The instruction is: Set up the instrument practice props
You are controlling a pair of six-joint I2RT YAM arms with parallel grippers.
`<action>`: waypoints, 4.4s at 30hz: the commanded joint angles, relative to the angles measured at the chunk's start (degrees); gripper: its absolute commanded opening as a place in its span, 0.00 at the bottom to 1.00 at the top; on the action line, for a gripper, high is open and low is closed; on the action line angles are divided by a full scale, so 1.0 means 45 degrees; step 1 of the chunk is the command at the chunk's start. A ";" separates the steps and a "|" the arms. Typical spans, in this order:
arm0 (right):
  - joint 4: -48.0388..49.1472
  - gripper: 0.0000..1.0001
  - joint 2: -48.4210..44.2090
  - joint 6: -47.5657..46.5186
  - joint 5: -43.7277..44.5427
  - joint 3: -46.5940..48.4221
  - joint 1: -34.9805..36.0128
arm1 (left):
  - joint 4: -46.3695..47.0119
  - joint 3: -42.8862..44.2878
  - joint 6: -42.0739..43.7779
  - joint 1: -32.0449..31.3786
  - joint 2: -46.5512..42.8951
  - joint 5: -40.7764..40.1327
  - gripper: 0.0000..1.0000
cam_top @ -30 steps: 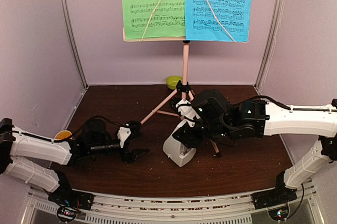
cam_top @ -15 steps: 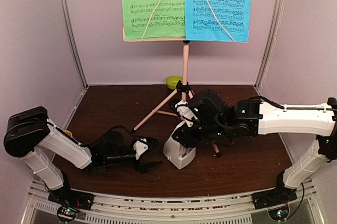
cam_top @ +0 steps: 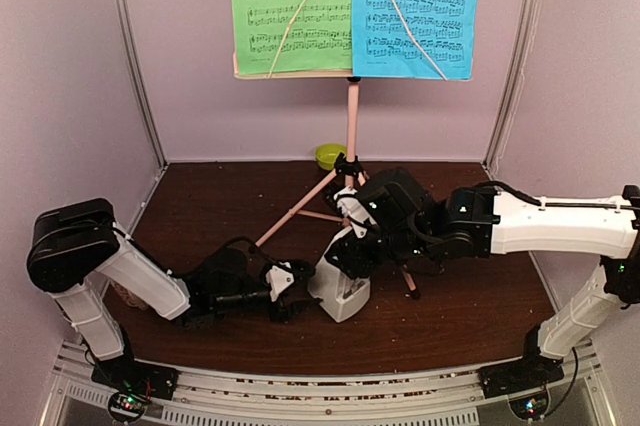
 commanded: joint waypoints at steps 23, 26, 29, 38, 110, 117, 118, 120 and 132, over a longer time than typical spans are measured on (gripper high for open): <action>0.1321 0.17 -0.0627 0.0459 0.0070 0.0540 -0.0193 | 0.0656 0.0036 0.1033 0.0030 0.0403 -0.0116 0.46; 0.1302 0.17 -0.0412 0.0745 0.0613 0.0526 -0.0193 | 0.0986 -0.0251 0.0818 0.0120 -0.0004 -0.0312 0.56; 0.1144 0.17 -0.0068 0.1410 0.1496 0.0604 -0.0194 | 0.1477 -0.0631 0.0090 0.0275 -0.0516 -0.0843 0.67; -0.0545 0.32 0.1568 0.4393 0.4263 0.1967 -0.0095 | 0.1885 -0.1356 -0.1767 0.0787 -0.2268 -0.3061 0.77; 0.7592 1.00 -0.6523 0.3527 0.2310 -0.7954 -0.3219 | -1.0950 0.9822 -0.9613 -0.2874 0.2023 -1.2355 0.79; 0.7718 1.00 -0.6611 0.3603 0.2212 -0.8076 -0.3221 | -0.8992 0.7837 -0.7107 -0.2874 0.0609 -1.1508 0.67; 0.7759 1.00 -0.6593 0.3607 0.2171 -0.8100 -0.3217 | -0.8460 0.7397 -0.6531 -0.2874 0.0392 -1.1096 0.65; 0.7819 1.00 -0.6536 0.3616 0.2113 -0.8108 -0.3211 | -0.8265 0.7097 -0.5665 -0.2874 0.0190 -1.0493 0.64; 0.8915 1.00 -0.6307 0.3984 0.1273 -0.8655 -0.3210 | -0.9150 0.7637 -0.6700 -0.2838 0.0816 -0.9446 0.87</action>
